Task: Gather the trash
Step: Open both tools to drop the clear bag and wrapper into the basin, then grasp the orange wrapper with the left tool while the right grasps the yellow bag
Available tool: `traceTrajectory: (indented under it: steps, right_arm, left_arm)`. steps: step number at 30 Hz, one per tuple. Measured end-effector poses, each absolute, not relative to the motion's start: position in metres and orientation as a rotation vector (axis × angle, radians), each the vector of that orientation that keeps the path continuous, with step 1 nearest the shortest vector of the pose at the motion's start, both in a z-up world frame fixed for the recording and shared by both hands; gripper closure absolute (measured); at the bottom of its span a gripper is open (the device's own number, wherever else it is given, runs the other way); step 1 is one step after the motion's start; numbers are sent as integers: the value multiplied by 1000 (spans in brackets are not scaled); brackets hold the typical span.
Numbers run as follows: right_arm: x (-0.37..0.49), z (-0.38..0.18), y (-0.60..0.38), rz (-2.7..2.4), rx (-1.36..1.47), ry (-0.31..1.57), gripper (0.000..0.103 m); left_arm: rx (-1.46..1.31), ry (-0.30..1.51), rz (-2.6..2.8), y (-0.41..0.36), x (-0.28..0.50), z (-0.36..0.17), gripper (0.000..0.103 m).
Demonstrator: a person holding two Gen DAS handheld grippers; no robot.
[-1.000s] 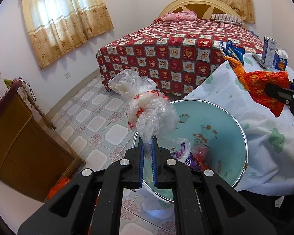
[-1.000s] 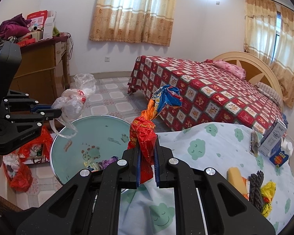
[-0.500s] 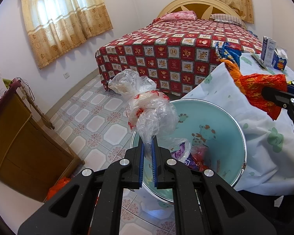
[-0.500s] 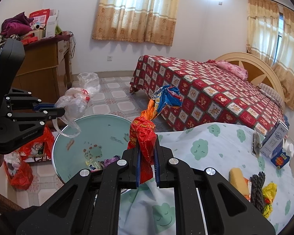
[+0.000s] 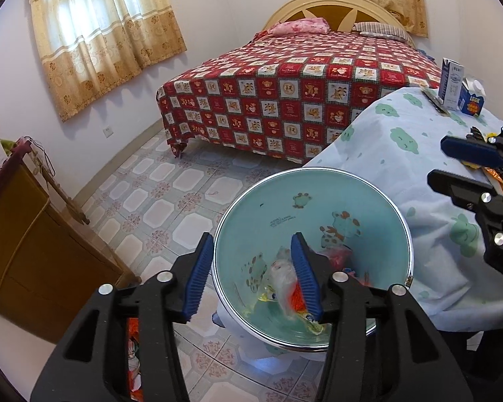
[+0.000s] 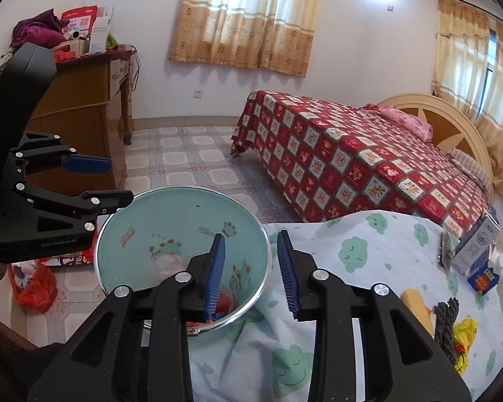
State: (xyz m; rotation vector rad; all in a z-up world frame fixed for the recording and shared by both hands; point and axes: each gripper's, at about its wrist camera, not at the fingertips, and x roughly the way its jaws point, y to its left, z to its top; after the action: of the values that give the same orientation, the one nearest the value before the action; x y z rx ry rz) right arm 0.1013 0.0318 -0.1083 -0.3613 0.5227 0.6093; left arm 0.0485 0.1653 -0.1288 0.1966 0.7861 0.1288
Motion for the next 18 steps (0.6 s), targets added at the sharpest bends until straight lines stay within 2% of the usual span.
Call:
traceTrajectory:
  steps: [1, 8, 18]
  right_arm:
    - [101, -108, 30, 604, -359, 522, 64]
    - [97, -105, -26, 489, -326, 530, 48]
    - [91, -118, -199, 111, -95, 602, 45]
  left_arm:
    - [194, 787, 131, 165, 49, -129, 38]
    - [220, 797, 95, 143, 50, -135, 32]
    - [305, 803, -39, 53, 65, -144, 31]
